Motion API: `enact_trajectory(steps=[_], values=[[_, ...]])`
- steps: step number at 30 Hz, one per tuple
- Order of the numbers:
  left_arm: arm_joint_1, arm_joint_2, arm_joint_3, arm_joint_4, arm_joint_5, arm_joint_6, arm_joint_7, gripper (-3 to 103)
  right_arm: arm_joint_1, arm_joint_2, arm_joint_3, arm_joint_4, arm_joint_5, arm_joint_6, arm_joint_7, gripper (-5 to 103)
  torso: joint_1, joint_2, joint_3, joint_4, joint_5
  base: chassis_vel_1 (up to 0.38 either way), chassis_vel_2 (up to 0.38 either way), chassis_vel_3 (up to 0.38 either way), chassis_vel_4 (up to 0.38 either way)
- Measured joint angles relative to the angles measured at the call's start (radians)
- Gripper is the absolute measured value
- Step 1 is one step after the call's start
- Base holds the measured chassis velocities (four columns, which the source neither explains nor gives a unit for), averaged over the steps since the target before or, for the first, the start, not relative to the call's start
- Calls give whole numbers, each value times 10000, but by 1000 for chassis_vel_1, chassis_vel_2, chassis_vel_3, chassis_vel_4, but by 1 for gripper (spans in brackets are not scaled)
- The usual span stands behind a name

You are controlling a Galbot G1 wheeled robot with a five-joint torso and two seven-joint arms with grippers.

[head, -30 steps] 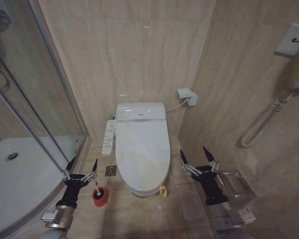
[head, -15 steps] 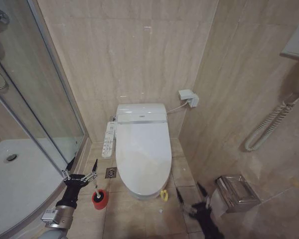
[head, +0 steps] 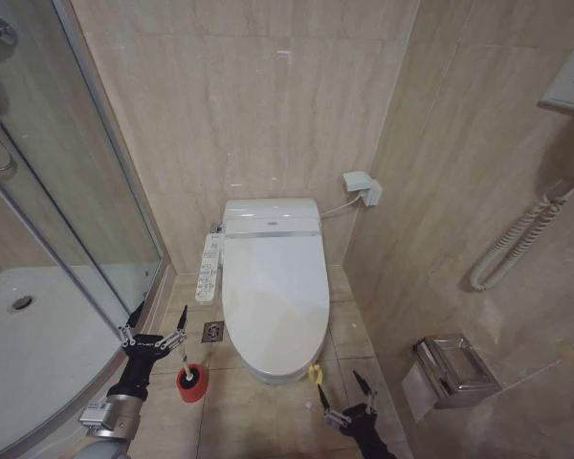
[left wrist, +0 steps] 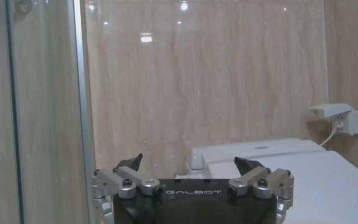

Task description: Open the toilet lid, clean the toilet bowl with a toilet brush, close the toilet lid, and flush.

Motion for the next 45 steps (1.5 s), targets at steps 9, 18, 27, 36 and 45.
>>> enact_trajectory(steps=[9,18,27,36,45], values=[[1,0,0,0,0,0,1,100,862,151,198,-957,-411,-218,305,100,1,0,0,-2,0,0,0,0,0],[0,0,0,0,0,0,0,100,1426,334,363,-2244,-1214,27,620,100,1,0,0,-2,1,0,0,0,0],[0,0,0,1,0,0,0,100,1759,579,319,-2784,-1289,8,694,100,1,0,0,-2,1,0,0,0,0],[0,0,0,0,0,0,1,100,2068,685,208,-2957,-1360,-195,704,100,1,0,0,-2,0,0,0,0,0],[0,0,0,0,0,0,0,100,2185,798,85,-2981,-1442,-353,697,100,1,0,0,-1,0,0,0,0,0]])
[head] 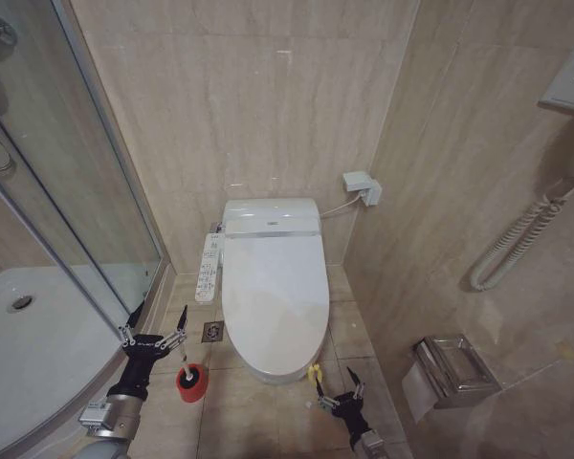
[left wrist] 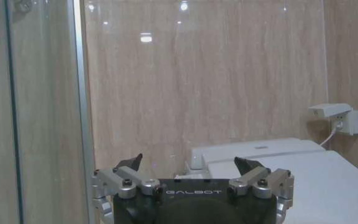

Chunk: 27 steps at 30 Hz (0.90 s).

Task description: Open the toilet lid, clean the toilet bowl with a toilet brush, close the toilet lid, and flush.

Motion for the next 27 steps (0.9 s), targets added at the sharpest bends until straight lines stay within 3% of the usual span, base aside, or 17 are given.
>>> enact_trajectory(steps=[17,18,26,27], values=[[0,0,0,0,0,0,0,100,264,227,93,-314,-511,246,107,102,0,0,0,-1,0,0,0,0,0],[0,0,0,0,0,0,0,100,248,207,96,-310,-507,256,111,77,0,0,0,-1,0,0,0,0,0],[0,0,0,0,0,0,0,100,217,182,78,-277,-453,285,107,77,0,0,0,0,0,0,0,0,0],[0,0,0,0,0,0,0,100,217,189,61,-274,-447,286,101,50,0,0,0,0,0,0,0,0,0]])
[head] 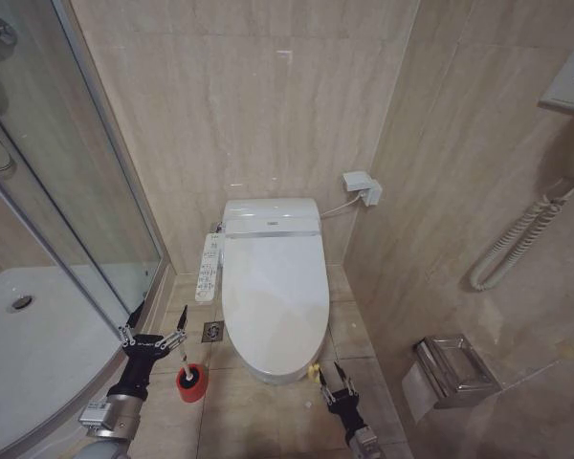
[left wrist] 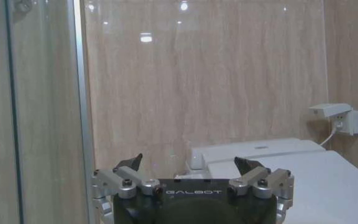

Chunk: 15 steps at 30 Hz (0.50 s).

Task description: Open the toilet lid, clean the toilet bowl with a toilet brush, close the toilet lid, and flush.

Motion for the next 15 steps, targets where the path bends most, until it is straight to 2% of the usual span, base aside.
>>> enact_trajectory(steps=[6,7,13,14,15], values=[[0,0,0,0,0,0,0,100,7,34,-74,-60,-12,33,-29,50,-1,0,0,0,0,0,0,0,0],[0,0,0,1,0,0,0,100,12,49,-92,-100,-13,54,-33,23,-1,0,0,0,0,0,0,0,0],[0,0,0,0,0,0,0,100,13,117,-179,-228,-15,123,-80,23,-1,0,0,0,1,0,0,0,0],[0,0,0,0,0,0,0,100,16,118,-190,-245,-16,133,-86,1,-1,0,0,0,0,0,0,0,0],[0,0,0,0,0,0,0,100,29,119,-203,-279,-16,158,-96,1,-1,0,0,0,1,0,0,0,0]])
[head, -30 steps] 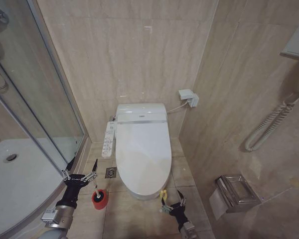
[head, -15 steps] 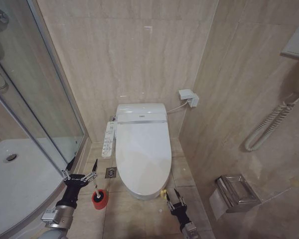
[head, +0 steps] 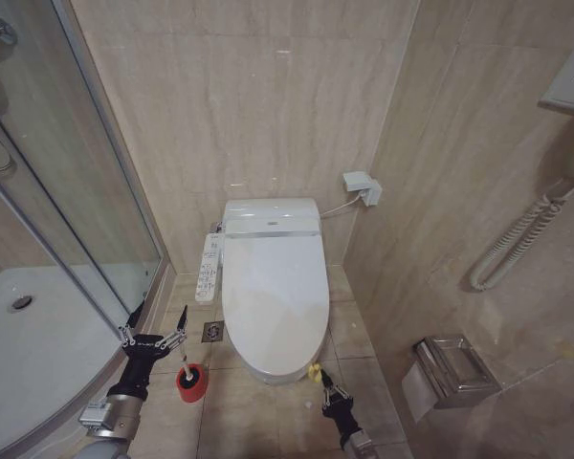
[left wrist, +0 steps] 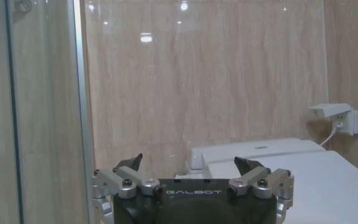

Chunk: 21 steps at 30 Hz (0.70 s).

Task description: Open the toilet lid, clean the toilet bowl with a toilet brush, close the toilet lid, and flush.

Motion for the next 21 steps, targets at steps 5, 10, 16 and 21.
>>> enact_trajectory(steps=[5,10,16,21], values=[[0,0,0,0,0,0,0,100,51,0,8,-5,8,6,6,1,0,0,0,0,0,0,0,0,0],[0,0,0,0,0,0,-1,100,76,-46,63,78,124,22,95,0,0,0,0,0,0,0,0,0,0],[0,0,0,0,0,0,0,100,-148,-238,197,606,398,-23,342,0,1,0,0,0,1,0,0,0,0],[0,0,0,0,0,0,0,100,-419,-456,322,1270,578,0,520,0,0,0,0,1,1,0,0,0,0]])
